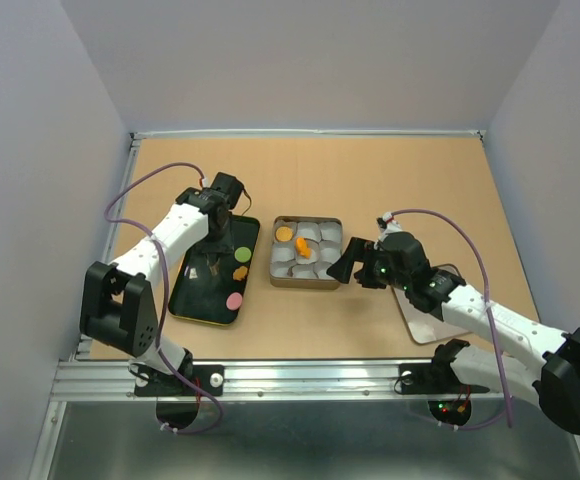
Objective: Pack the cookies
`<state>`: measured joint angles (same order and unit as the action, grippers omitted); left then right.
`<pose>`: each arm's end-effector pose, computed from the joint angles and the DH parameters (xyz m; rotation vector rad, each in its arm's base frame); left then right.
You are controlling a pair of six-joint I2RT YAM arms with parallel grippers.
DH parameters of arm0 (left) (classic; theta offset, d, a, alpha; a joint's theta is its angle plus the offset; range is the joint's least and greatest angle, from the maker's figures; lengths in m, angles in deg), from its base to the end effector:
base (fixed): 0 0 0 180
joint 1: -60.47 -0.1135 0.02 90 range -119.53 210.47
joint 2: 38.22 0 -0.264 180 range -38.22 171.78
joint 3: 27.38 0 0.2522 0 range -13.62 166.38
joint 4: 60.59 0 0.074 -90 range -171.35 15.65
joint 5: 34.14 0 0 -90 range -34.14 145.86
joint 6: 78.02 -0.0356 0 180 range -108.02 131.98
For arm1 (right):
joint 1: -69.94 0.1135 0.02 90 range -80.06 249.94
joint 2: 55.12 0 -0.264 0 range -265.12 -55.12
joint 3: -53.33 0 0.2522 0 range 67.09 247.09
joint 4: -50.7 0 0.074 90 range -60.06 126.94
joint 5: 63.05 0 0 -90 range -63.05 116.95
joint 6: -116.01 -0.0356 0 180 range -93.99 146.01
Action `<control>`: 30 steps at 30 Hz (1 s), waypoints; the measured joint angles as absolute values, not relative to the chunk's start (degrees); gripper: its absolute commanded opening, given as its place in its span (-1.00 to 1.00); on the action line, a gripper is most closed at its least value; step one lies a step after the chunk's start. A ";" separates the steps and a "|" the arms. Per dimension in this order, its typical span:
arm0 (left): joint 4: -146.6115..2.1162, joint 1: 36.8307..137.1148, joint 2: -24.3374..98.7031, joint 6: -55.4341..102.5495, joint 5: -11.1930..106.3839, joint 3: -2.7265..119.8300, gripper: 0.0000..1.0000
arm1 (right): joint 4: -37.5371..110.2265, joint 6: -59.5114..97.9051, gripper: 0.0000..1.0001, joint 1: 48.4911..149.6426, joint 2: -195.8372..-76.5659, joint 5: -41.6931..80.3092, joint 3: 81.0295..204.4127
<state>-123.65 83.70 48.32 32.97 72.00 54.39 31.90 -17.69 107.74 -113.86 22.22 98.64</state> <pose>0.2761 -0.1077 0.2558 -0.0220 2.6766 0.1542 0.1728 0.1377 0.2222 0.0653 2.2745 0.8904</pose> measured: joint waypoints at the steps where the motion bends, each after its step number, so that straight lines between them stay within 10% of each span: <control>1: -123.65 83.70 48.43 32.91 72.02 54.48 0.05 | 31.95 -17.67 0.98 107.74 -113.86 22.17 98.64; 30: -124.44 83.91 50.37 33.12 71.78 52.53 -0.10 | 32.65 -18.59 0.99 107.74 -106.34 22.22 98.64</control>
